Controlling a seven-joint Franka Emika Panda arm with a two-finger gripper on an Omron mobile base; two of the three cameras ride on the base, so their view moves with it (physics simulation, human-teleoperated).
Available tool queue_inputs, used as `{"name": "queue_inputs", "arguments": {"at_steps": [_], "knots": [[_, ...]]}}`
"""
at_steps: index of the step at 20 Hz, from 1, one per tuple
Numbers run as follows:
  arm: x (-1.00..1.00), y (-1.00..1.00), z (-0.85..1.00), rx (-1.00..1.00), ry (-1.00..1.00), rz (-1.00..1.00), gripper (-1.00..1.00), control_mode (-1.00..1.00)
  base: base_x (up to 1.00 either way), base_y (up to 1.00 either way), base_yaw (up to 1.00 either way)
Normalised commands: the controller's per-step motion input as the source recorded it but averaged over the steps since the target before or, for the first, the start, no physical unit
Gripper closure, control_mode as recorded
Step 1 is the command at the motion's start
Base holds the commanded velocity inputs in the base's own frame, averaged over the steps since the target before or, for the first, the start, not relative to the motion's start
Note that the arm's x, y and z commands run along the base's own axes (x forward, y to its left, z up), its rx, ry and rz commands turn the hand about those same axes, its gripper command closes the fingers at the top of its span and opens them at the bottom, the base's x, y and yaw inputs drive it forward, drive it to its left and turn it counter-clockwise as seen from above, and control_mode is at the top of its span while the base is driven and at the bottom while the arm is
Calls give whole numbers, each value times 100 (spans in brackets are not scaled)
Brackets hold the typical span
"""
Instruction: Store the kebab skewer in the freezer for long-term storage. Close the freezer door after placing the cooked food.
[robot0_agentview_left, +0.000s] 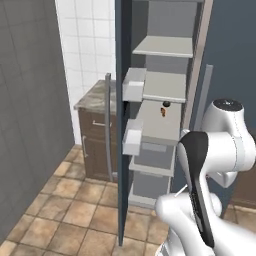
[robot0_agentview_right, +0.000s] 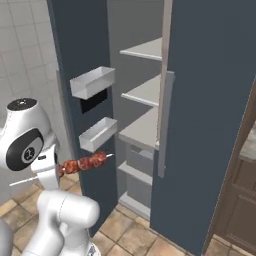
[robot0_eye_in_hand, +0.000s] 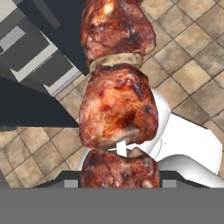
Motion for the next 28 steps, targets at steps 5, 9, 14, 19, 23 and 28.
{"name": "queue_inputs", "arguments": {"at_steps": [5,9,14,19,23,28], "knots": [[0,0,0,0,0,0,100,100,17,-26,18],[0,0,0,0,0,0,100,100,48,-41,9],[0,0,0,0,0,0,100,100,47,-45,2],[0,0,0,0,0,0,100,100,52,-11,1],[0,0,0,0,0,0,100,100,85,-9,9],[0,0,0,0,0,0,100,100,50,-7,8]]}}
